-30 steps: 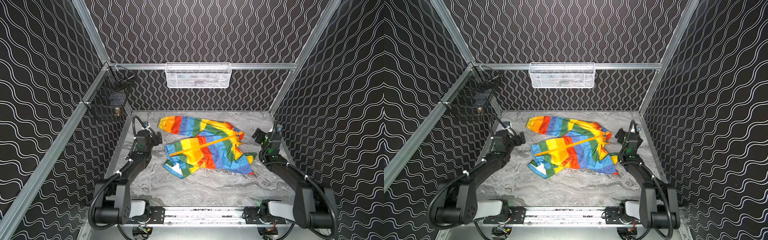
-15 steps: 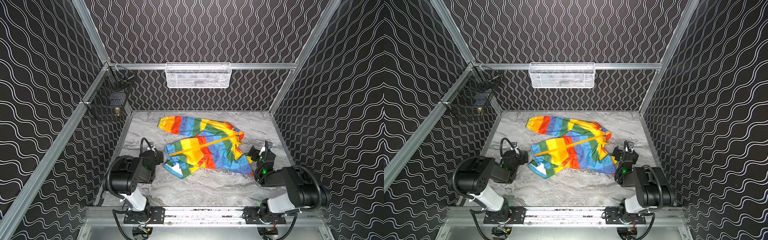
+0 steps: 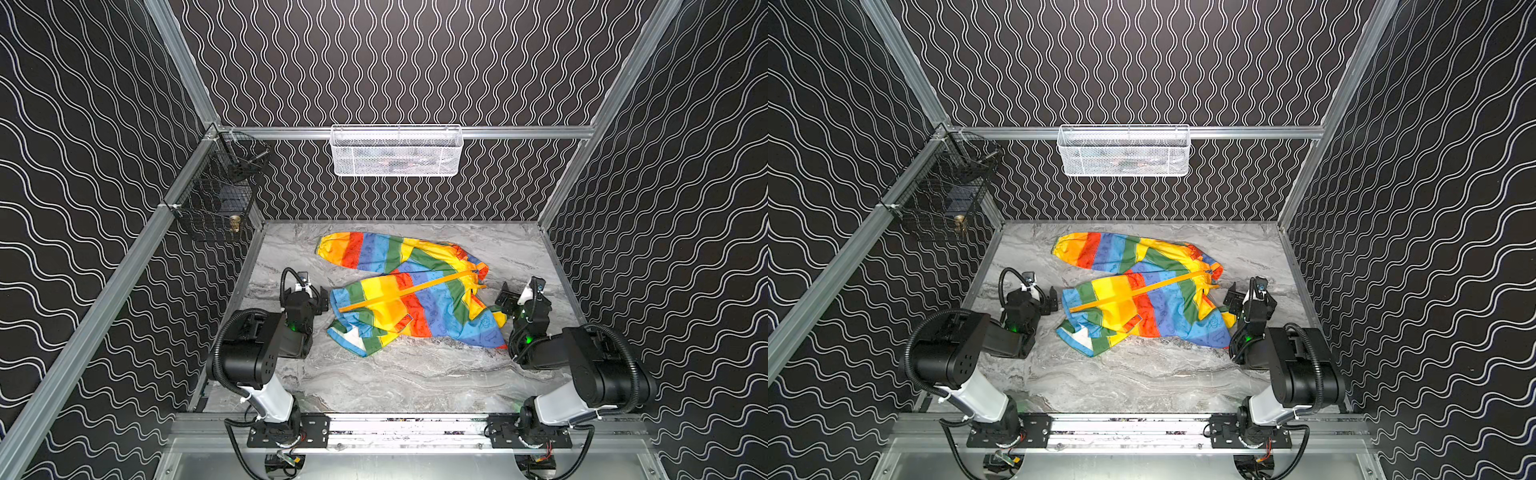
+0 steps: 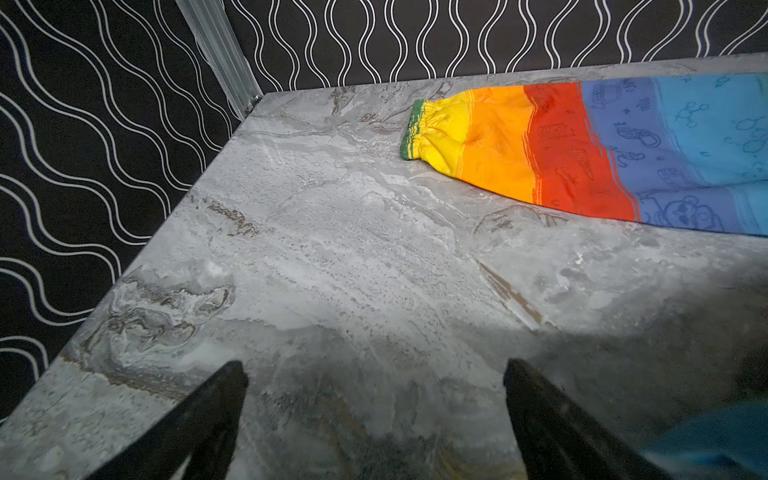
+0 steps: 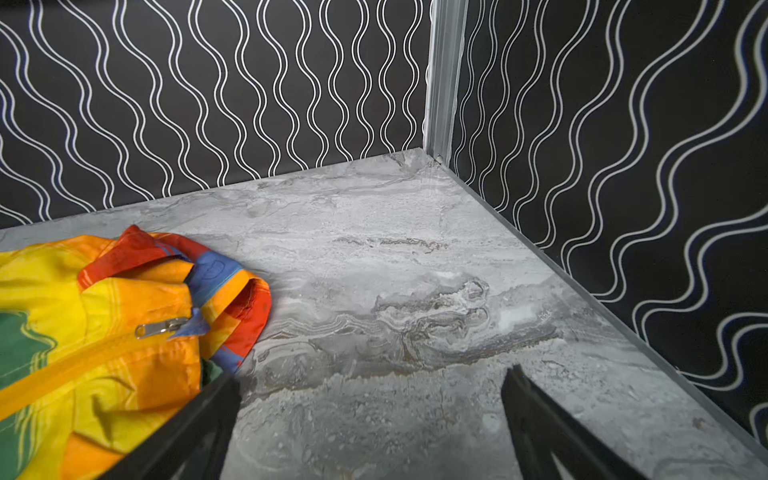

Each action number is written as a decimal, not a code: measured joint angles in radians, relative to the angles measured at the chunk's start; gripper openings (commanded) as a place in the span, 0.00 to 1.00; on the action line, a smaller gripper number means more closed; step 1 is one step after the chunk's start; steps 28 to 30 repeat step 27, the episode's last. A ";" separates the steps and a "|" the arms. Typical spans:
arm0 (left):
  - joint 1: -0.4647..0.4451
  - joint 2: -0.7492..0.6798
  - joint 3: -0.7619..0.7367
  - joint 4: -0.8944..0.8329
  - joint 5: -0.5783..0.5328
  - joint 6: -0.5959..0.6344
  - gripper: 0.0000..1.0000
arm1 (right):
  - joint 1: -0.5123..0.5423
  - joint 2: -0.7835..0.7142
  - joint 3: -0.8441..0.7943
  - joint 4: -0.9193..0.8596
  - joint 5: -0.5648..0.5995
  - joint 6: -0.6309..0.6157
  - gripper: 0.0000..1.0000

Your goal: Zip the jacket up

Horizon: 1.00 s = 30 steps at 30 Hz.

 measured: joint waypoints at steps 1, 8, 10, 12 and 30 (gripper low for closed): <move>0.000 0.000 0.000 0.000 0.000 0.000 0.99 | 0.002 -0.001 -0.010 0.014 0.000 -0.002 0.99; -0.002 0.000 0.000 0.000 -0.003 0.003 0.99 | 0.009 -0.001 -0.008 0.029 -0.003 -0.012 0.99; -0.003 0.000 0.000 0.000 -0.003 0.003 0.99 | 0.009 0.003 -0.008 0.027 -0.003 -0.015 0.99; -0.003 0.000 0.000 0.000 -0.004 0.003 0.99 | 0.009 0.002 -0.008 0.027 -0.003 -0.015 0.99; -0.005 0.002 0.003 0.000 -0.007 0.003 0.99 | -0.021 0.002 0.020 -0.017 -0.078 -0.007 0.99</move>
